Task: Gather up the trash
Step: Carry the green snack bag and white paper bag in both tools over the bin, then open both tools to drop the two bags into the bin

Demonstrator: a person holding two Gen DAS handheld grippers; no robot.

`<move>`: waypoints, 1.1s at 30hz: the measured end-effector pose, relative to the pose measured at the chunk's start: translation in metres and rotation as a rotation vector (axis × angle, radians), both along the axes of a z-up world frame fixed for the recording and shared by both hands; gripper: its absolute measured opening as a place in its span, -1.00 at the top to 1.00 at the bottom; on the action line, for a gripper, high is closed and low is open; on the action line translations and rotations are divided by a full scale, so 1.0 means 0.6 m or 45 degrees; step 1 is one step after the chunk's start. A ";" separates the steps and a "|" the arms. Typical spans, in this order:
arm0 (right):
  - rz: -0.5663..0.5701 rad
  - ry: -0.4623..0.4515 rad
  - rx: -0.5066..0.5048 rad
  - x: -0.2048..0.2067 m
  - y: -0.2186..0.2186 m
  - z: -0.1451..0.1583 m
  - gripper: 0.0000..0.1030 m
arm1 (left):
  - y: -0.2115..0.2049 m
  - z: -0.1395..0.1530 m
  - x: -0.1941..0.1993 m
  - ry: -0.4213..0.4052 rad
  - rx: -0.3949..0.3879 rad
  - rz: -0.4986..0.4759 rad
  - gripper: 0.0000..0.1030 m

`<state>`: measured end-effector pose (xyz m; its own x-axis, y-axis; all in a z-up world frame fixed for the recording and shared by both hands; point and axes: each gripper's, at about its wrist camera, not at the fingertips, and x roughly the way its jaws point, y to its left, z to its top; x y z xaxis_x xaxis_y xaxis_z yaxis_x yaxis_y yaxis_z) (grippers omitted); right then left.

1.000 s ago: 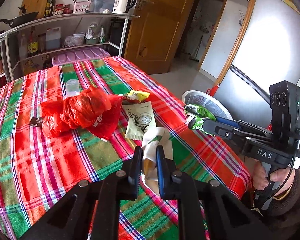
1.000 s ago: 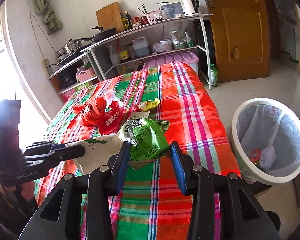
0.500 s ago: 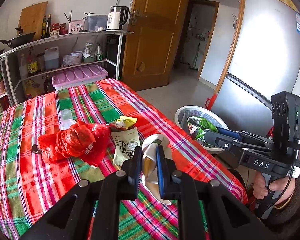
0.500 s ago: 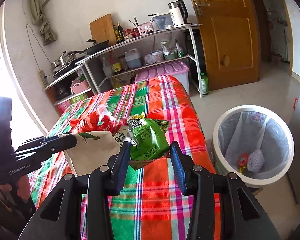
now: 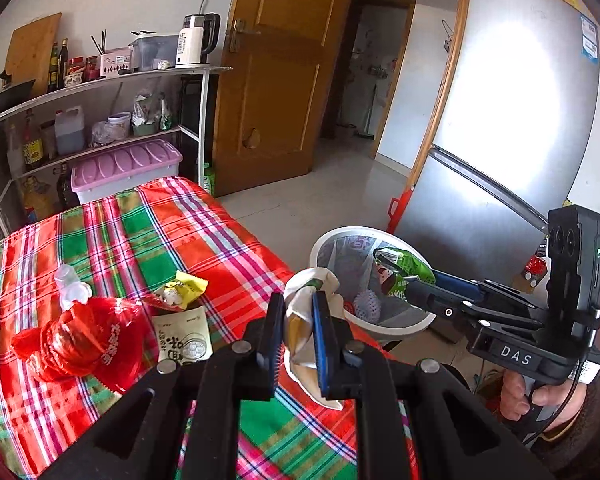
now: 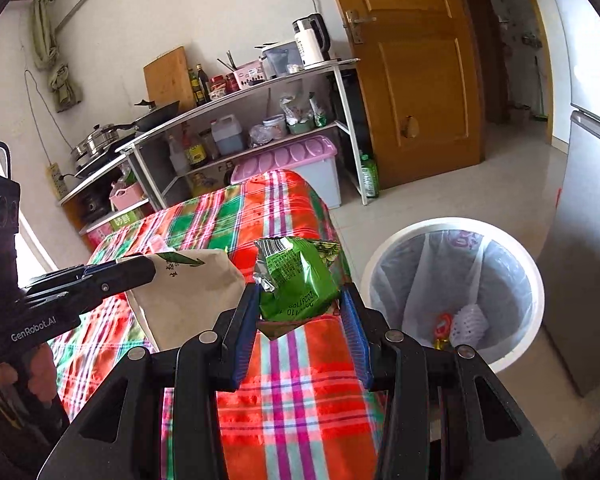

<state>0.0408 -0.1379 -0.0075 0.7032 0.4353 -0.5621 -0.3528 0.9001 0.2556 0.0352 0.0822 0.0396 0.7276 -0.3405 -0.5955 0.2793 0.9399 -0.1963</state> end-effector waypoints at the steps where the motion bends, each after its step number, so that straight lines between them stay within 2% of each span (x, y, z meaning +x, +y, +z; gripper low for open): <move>1: -0.016 0.000 -0.001 0.003 -0.008 0.001 0.19 | -0.008 0.000 0.008 0.000 -0.008 -0.011 0.72; 7: -0.107 0.008 -0.006 0.023 -0.064 0.003 0.19 | -0.068 -0.003 0.057 0.030 -0.043 -0.075 0.72; 16: -0.231 0.038 -0.052 0.054 -0.135 -0.008 0.19 | -0.162 -0.022 0.122 0.065 -0.006 -0.122 0.72; 21: -0.277 0.092 -0.088 0.088 -0.165 -0.029 0.19 | -0.199 -0.044 0.151 0.082 0.049 -0.108 0.72; 27: -0.303 0.177 -0.130 0.127 -0.188 -0.067 0.19 | -0.227 -0.081 0.185 0.176 0.050 -0.125 0.71; 31: -0.321 0.224 -0.166 0.149 -0.191 -0.090 0.16 | -0.236 -0.102 0.204 0.231 0.084 -0.088 0.71; 32: -0.329 0.238 -0.175 0.154 -0.192 -0.096 0.15 | -0.238 -0.104 0.203 0.232 0.093 -0.086 0.68; 33: -0.334 0.248 -0.184 0.158 -0.193 -0.101 0.14 | -0.240 -0.105 0.202 0.224 0.097 -0.093 0.53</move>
<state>0.1355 -0.2538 -0.0683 0.6541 0.1602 -0.7392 -0.0620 0.9854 0.1587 0.1566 -0.0617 -0.0234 0.5849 -0.3378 -0.7374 0.3149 0.9324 -0.1774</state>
